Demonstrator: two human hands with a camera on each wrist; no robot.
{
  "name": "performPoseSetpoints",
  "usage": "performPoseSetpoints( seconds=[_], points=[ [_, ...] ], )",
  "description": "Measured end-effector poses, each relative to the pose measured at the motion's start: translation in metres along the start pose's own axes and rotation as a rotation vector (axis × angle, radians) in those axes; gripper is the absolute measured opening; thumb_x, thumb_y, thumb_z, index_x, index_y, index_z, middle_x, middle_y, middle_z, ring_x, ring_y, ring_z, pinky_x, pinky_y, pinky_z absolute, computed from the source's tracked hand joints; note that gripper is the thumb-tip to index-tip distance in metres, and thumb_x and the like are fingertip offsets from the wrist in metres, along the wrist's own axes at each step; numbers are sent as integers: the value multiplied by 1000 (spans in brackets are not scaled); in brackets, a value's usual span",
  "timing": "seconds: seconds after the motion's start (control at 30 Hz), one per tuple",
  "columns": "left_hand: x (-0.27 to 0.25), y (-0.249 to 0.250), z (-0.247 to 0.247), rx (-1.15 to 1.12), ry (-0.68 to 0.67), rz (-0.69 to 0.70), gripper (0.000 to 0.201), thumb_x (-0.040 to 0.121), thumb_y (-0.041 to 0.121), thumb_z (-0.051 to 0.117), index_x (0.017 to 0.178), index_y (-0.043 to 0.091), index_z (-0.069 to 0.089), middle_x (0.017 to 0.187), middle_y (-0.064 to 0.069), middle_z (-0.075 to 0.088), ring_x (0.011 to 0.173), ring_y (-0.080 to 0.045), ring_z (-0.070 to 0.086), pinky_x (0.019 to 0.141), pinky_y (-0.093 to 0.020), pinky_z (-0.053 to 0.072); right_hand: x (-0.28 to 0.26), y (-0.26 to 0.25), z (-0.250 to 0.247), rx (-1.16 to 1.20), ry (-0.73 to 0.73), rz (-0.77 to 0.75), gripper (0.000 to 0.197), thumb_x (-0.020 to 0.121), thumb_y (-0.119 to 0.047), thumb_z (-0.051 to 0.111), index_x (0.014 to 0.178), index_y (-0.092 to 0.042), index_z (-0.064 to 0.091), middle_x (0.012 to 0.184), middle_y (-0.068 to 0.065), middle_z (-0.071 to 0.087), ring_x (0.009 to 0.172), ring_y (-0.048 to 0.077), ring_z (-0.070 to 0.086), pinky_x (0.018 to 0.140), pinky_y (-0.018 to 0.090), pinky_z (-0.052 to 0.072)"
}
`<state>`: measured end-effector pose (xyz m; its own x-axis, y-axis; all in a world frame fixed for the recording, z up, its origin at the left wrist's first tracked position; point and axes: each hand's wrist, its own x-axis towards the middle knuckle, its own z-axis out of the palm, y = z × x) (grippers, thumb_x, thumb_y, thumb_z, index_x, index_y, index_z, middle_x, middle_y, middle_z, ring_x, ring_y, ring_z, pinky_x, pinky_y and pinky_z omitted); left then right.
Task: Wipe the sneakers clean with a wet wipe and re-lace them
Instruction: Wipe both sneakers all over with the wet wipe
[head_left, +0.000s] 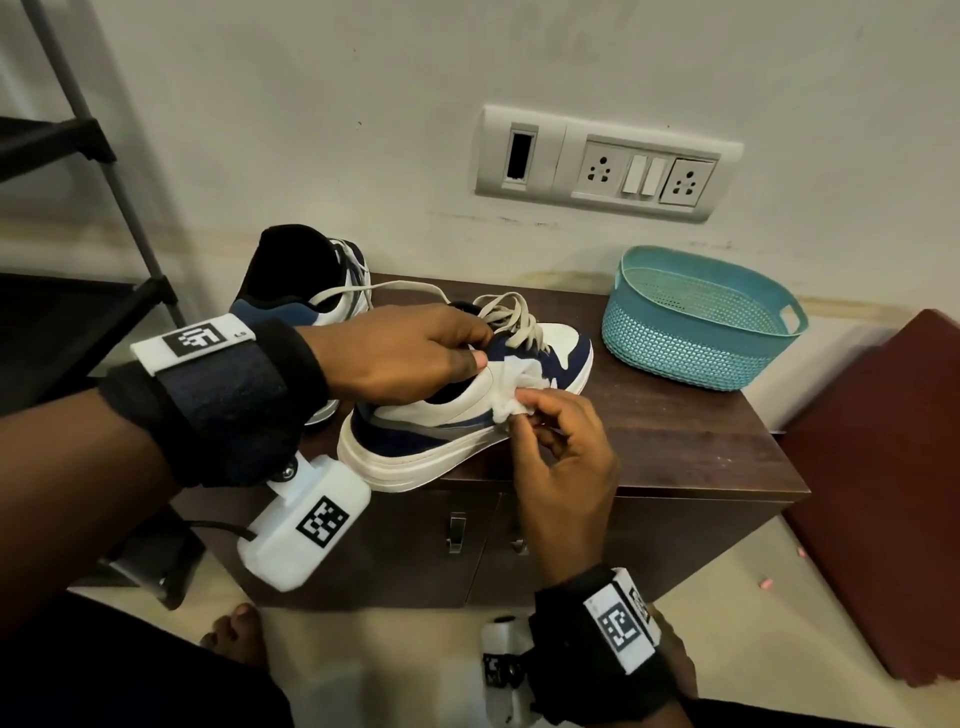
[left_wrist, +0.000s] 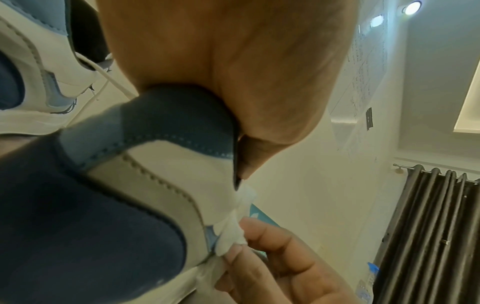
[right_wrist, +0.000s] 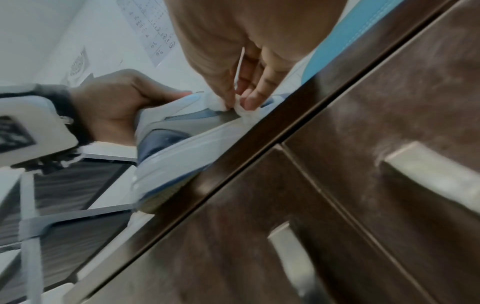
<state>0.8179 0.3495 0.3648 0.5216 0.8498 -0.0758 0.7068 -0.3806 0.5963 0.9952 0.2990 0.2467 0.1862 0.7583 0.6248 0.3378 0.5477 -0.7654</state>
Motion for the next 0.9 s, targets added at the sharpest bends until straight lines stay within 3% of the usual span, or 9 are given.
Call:
performPoseSetpoints(
  seconds=[0.13,0.2,0.3,0.47,0.6,0.7,0.77,0.83,0.9],
  points=[
    [1,-3,-1,-18,-3,11,18,104,25,48,89,19,58,70,6,54,60,-8,46,66,-33,39,-16,-17,13,-34,-106,-183,20,89,10,68,103,-4,73,104,3,68,102,10,65,89,24,52],
    [1,-2,0,-10,-7,14,20,102,30,47,91,16,57,74,-2,56,64,-14,48,67,-37,42,-4,-7,9,-55,-31,-140,22,88,11,68,102,-6,73,103,1,68,99,8,65,86,24,53],
    [1,0,0,22,2,0,24,102,33,46,96,14,60,83,-9,61,71,-16,52,77,-43,45,16,0,4,-60,104,22,22,90,5,68,102,-13,74,103,-1,69,96,7,67,83,34,58],
    [0,0,0,-41,-11,9,21,104,32,47,95,21,63,72,11,59,62,-6,50,65,-30,41,13,-20,8,-50,-63,-154,17,92,5,67,106,-3,74,105,4,70,103,13,67,88,31,56],
    [1,3,0,-47,6,-42,29,107,26,45,87,6,55,63,9,45,53,-6,39,59,-26,34,26,-3,1,-104,49,-14,19,90,1,68,104,-10,76,103,-2,70,96,8,68,82,38,58],
    [-1,6,-1,-58,28,-60,36,107,39,41,85,15,57,58,15,49,49,-1,46,54,-16,35,10,-20,14,-53,-4,-77,20,90,5,67,103,-7,75,104,1,70,96,12,68,82,33,58],
    [-5,10,-1,-41,51,-90,36,104,52,37,91,27,60,68,22,55,61,7,55,61,-14,38,0,-23,13,-11,-80,-142,19,89,8,69,103,-4,75,104,3,70,99,13,68,84,31,57],
    [-5,10,-2,-30,47,-78,51,99,66,34,84,23,56,73,14,54,68,-4,55,69,-25,43,5,-8,3,-40,-67,-121,20,88,8,69,102,-5,76,103,2,71,99,11,68,84,33,58],
    [-4,8,0,2,38,-58,62,98,69,31,81,14,53,70,11,53,67,-10,52,72,-33,44,12,4,-2,-67,28,-12,21,88,6,69,101,-9,76,103,0,70,97,9,69,83,38,59]
  ],
)
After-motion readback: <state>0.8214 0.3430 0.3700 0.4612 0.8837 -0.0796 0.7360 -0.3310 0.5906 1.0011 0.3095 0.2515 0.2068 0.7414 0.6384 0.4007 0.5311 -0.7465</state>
